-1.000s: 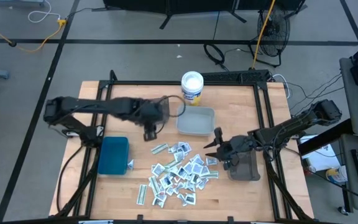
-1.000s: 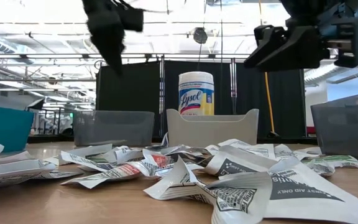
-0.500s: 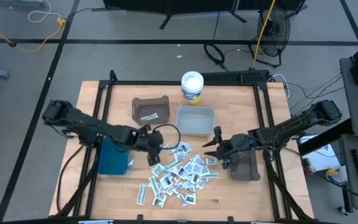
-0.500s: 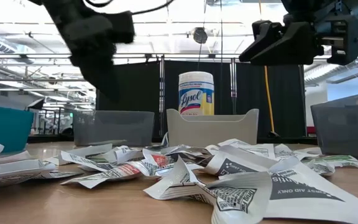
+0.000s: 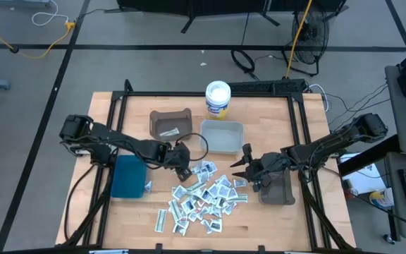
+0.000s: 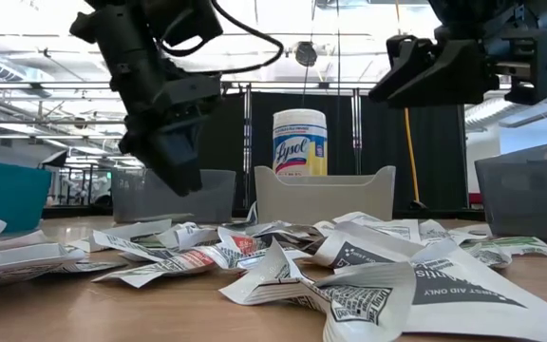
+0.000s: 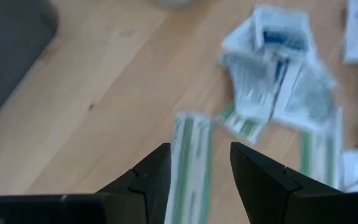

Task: Pick & Place First Aid Supplies
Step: Put the green bandage pack into the top black bin

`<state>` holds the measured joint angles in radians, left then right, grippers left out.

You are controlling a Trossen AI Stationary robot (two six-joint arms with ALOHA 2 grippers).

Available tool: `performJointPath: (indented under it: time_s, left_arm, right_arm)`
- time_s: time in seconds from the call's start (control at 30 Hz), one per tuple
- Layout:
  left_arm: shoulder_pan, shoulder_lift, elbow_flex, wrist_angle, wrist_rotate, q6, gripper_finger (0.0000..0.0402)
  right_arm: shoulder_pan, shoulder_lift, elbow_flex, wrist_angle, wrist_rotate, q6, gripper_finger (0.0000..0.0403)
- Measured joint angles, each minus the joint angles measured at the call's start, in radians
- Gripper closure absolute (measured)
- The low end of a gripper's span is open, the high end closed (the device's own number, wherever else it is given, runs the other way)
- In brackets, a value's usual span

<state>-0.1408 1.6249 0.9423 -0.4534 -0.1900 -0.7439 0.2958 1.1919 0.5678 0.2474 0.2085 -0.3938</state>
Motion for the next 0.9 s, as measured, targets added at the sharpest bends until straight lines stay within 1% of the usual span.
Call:
performJointPath:
  time_s: [0.17,0.3,0.47,0.57,0.67,0.9]
  left_arm:
    - [-0.015,0.017,-0.001,0.003,0.038,0.103,0.0227]
    - [-0.021,0.013,0.0,0.009,0.036,0.157,0.0198]
    - [-0.009,0.014,0.0,-0.02,0.033,0.149,0.0152]
    - [0.006,0.032,0.0,-0.042,0.033,0.117,0.0138]
    - [0.011,0.039,0.0,-0.054,0.034,0.104,0.0139]
    - [0.011,0.061,0.0,-0.053,0.043,0.109,0.0162]
  right_arm:
    - [0.0,0.0,0.0,-0.006,0.0,-0.004,0.0261]
    - [0.0,0.0,0.0,-0.004,0.0,-0.007,0.0261]
    - [0.0,0.0,0.0,0.002,0.0,-0.007,0.0261]
    - [0.0,0.0,0.0,0.002,0.0,-0.007,0.0261]
    - [0.0,0.0,0.0,0.002,0.0,-0.008,0.0261]
    - [0.0,-0.001,0.0,0.003,-0.001,-0.011,0.0261]
